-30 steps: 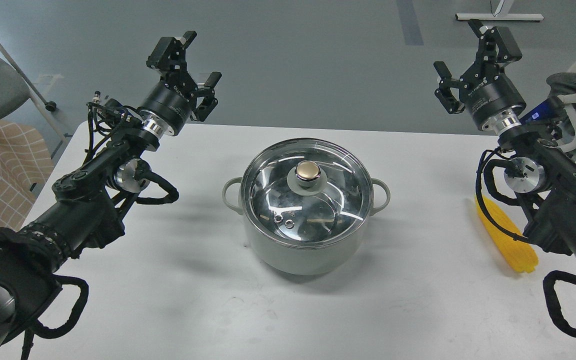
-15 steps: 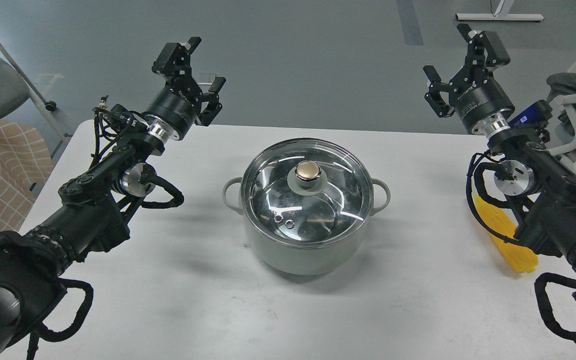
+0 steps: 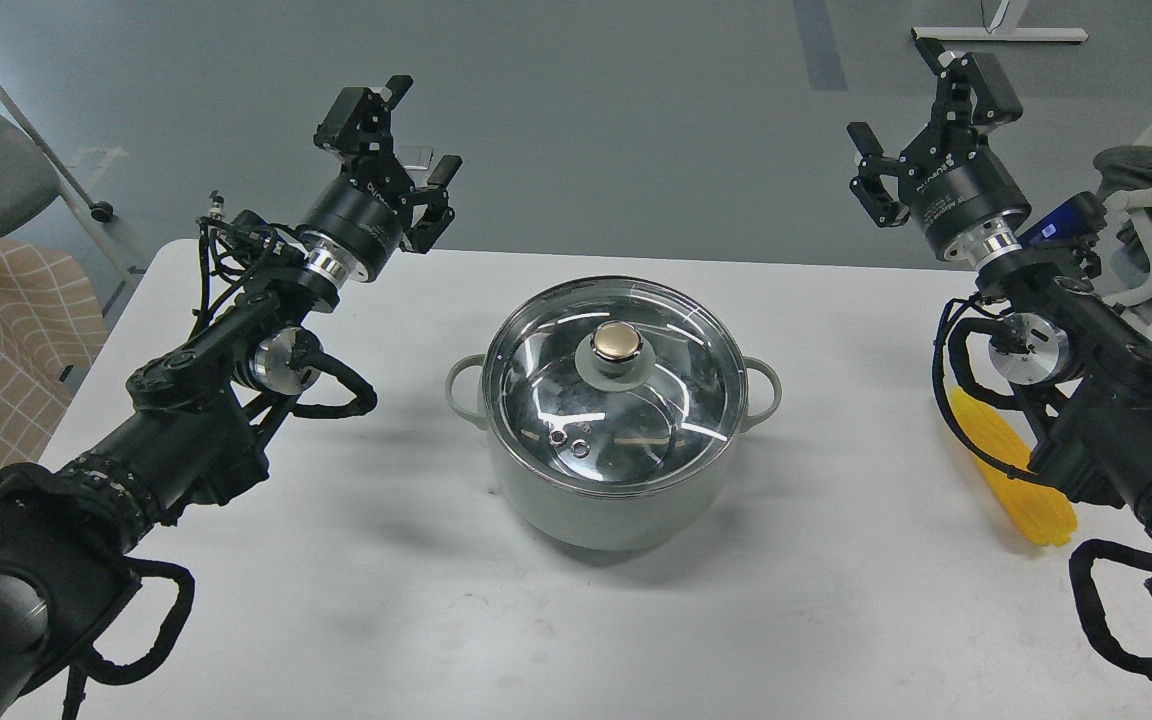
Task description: Open pot and put corn in
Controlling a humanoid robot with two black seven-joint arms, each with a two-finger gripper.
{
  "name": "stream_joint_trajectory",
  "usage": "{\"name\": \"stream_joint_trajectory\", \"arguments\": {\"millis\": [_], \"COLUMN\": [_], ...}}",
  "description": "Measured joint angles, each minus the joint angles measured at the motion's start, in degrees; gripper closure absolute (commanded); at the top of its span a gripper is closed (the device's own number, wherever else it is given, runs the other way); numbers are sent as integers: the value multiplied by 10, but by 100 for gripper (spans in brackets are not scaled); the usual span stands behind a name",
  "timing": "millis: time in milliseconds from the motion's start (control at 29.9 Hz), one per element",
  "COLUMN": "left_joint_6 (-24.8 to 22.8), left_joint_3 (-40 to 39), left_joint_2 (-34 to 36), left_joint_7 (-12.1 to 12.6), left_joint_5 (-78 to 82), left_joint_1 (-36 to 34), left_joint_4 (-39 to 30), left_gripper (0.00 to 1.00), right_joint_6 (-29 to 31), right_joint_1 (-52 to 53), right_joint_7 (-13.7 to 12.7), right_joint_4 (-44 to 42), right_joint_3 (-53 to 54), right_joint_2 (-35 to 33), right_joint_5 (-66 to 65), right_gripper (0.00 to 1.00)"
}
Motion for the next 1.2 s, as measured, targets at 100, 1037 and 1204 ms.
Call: {"name": "stream_joint_trajectory", "arguments": {"millis": [100, 1037, 1204], "left_joint_6": [-1, 0, 0], "left_joint_3": [-3, -5, -5], "left_joint_2": [1, 6, 8], "left_joint_7": [0, 0, 0], "left_joint_5": [0, -7, -7], "left_joint_1": [1, 2, 2], "left_joint_4": [-5, -23, -24], "left_gripper": [0, 0, 0], "right_joint_6": [0, 0, 0], "right_joint_1": [0, 0, 0], "right_joint_7": [0, 0, 0], "right_joint_4": [0, 11, 11], "right_joint_3": [0, -2, -2], "right_joint_2": [0, 4, 6], "right_joint_5": [0, 0, 0], "right_gripper": [0, 0, 0]}}
